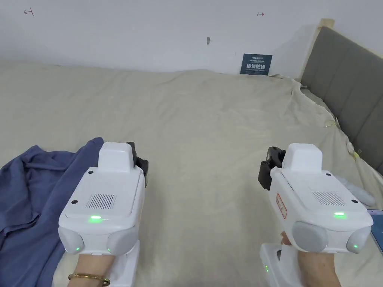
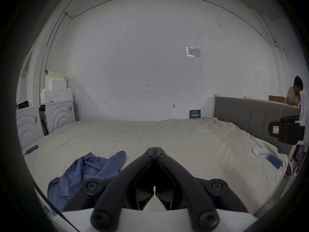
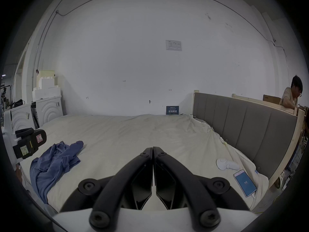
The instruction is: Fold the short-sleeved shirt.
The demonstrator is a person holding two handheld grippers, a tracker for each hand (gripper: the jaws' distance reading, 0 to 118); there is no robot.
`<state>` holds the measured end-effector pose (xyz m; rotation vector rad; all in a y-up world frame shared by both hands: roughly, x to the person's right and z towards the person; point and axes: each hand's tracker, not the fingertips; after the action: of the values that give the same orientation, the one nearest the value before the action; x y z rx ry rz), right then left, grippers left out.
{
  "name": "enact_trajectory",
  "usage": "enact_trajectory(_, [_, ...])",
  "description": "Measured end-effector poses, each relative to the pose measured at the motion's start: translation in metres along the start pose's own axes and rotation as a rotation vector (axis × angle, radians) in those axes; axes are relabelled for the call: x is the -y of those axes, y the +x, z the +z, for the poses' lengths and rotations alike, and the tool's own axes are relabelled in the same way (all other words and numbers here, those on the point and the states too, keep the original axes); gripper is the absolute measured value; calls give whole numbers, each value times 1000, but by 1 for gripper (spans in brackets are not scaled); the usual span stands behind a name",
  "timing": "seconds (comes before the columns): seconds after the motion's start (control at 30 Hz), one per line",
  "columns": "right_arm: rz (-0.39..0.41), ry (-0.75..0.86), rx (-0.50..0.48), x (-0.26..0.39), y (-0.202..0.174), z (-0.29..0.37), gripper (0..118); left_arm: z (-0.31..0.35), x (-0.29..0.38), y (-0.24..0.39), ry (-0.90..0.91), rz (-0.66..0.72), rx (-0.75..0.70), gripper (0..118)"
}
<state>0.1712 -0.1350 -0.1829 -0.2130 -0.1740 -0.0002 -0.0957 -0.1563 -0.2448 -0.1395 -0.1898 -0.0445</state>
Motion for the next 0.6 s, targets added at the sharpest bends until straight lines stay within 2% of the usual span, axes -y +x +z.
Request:
enact_trajectory(0.3, [40, 27, 16, -8, -1, 7, 0, 3, -7, 0, 24, 7, 2, 0])
enact_trajectory(0.6, [34, 29, 7, -11, -1, 8, 0, 5, -12, 0, 36, 4, 2, 0])
